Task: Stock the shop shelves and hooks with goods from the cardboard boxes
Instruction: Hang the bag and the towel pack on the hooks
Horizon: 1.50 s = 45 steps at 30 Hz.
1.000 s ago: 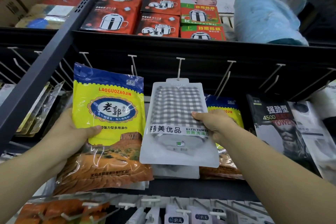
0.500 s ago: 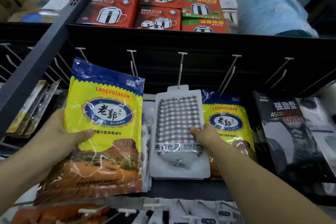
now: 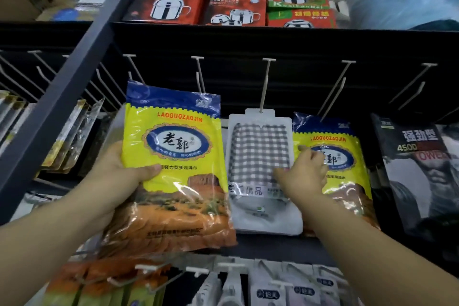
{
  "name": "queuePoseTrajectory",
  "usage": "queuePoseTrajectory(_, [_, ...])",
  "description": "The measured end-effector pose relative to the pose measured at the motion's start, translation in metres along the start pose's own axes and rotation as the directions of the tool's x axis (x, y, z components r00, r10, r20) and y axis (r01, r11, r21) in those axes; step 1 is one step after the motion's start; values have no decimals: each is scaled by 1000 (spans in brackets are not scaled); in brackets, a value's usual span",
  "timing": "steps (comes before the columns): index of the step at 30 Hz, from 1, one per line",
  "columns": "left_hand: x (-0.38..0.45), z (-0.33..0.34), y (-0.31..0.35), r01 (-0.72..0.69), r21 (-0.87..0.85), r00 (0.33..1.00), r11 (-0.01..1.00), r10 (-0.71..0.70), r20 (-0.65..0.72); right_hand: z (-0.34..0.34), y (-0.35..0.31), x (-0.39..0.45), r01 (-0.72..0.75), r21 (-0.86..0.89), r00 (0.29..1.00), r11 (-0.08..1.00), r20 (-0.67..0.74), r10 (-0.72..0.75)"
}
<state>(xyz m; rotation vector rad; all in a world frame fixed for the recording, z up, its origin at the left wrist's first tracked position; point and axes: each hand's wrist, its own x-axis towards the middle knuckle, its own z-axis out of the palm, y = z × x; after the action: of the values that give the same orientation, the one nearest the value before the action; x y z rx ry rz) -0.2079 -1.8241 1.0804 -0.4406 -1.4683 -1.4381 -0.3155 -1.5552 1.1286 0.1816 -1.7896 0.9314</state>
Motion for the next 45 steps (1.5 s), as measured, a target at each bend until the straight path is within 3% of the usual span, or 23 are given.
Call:
queuePoseTrajectory(3, [-5, 20, 10, -10, -40, 1000, 999, 11, 12, -23, -22, -23, 195, 255, 968, 947, 105, -228])
queuePoseTrajectory(6, [-15, 47, 23, -25, -80, 999, 996, 27, 34, -44, -38, -40, 33, 437, 901, 899, 377, -216])
queuePoseTrajectory(8, [-20, 62, 26, -4, -119, 999, 993, 9, 44, -49, -32, -38, -76, 453, 878, 888, 452, -156])
queuePoseTrajectory(12, [-28, 85, 30, 15, -135, 996, 991, -2, 93, -65, -3, -28, -149, 499, 911, 854, 405, -78])
queuePoseTrajectory(17, [-33, 107, 27, 18, -132, 998, 991, -9, 63, -105, 37, -19, -295, 628, 929, 720, 363, 64])
queuePoseTrajectory(20, [-36, 118, 23, 19, -120, 997, 993, -10, 76, -131, 63, -3, -257, 608, 961, 751, 246, 129])
queuePoseTrajectory(24, [-41, 136, 25, 36, -99, 997, 994, -30, 67, -162, 80, 18, -248, 596, 967, 764, 203, 156])
queuePoseTrajectory(33, [-40, 137, 28, 17, -59, 1000, 998, -17, -3, -176, 71, 51, -212, 595, 962, 775, 266, 58])
queuePoseTrajectory(45, [-30, 124, 29, -15, -19, 998, 1000, 13, -62, -179, 72, 65, -319, 601, 936, 732, 322, 143])
